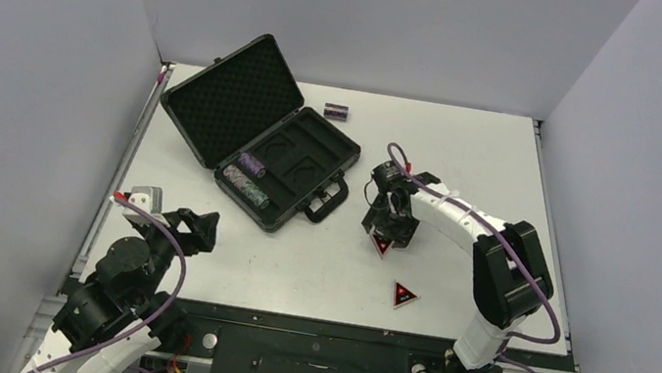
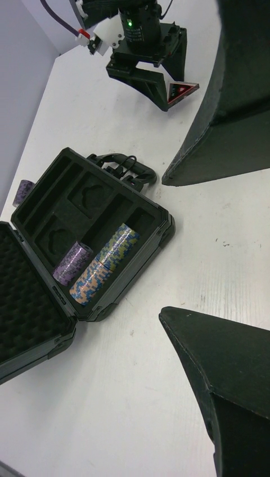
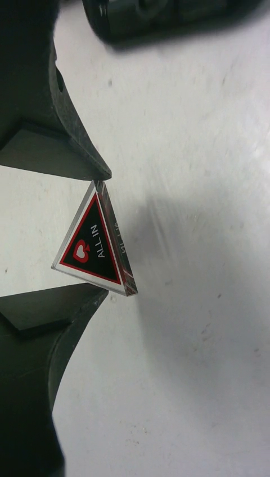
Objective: Pack up texas hold em set
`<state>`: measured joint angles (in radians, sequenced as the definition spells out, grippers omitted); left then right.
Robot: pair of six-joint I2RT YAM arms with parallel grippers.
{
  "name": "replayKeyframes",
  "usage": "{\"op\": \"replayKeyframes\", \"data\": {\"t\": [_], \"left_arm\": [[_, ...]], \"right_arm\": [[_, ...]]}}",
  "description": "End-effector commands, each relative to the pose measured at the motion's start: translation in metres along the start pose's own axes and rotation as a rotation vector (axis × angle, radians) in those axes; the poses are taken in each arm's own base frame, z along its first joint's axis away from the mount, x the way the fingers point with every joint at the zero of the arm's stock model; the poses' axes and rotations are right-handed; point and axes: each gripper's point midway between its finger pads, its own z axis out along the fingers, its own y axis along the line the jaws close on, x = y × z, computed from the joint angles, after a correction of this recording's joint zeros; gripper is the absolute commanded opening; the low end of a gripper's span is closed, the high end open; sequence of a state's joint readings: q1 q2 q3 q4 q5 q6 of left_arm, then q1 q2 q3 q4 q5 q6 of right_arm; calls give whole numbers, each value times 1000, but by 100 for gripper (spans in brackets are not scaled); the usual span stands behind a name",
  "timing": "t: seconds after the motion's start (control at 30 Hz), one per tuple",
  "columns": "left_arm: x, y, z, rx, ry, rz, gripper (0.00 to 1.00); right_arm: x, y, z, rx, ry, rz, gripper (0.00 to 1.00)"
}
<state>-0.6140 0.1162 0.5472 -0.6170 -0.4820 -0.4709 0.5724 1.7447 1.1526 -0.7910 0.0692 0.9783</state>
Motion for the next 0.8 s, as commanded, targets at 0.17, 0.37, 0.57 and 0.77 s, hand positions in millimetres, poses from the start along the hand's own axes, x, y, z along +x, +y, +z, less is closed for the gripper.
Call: {"op": "replayKeyframes", "data": {"t": [0.17,0.37,0.57,0.77], "left_arm": [[-2,3,3,-33,-8,-18,76],[10,-10,11,24,49,22,76],[14,-11,13,29,58,32,76],[10,-8,11,15,44,23,76]], "right_arm": [[-48,56,-62,-171,-127,-31,27],[-69,94,-88,-262,-150,-7,27],[-90,133,-104,-327,-159,8,27],[-100,183,-106,-446,-124,37,27]]}}
